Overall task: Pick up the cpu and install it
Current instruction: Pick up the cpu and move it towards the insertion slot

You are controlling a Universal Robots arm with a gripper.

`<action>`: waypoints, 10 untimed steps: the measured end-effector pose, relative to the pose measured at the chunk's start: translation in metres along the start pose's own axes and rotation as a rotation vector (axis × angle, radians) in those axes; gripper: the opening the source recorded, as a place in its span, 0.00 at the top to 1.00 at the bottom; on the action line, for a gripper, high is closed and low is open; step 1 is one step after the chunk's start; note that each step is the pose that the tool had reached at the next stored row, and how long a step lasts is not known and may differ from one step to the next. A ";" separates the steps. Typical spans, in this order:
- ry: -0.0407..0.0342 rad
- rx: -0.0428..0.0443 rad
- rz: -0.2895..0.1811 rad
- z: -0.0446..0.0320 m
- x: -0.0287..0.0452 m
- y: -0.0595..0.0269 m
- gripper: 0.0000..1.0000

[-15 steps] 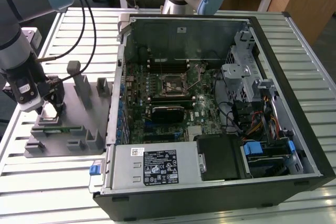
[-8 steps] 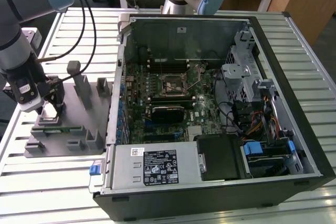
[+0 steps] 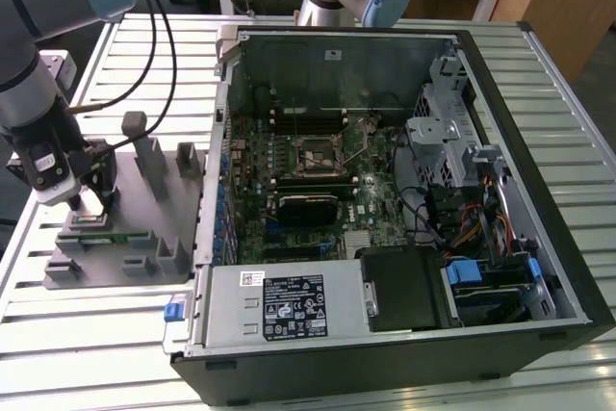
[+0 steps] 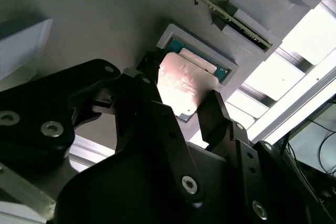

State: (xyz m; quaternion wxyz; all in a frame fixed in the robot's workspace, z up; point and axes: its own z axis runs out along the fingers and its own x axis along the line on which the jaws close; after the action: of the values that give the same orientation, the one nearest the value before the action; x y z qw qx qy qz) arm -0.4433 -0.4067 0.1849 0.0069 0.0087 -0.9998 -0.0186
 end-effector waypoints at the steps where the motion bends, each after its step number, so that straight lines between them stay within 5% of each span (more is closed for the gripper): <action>1: 0.0001 0.0001 0.000 -0.0010 0.0000 0.0000 0.46; 10: 0.0004 0.0003 0.000 -0.0136 0.0002 0.0005 0.46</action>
State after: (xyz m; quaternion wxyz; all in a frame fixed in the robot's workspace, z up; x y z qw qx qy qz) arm -0.4434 -0.4067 0.1984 0.0071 0.0087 -0.9998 -0.0185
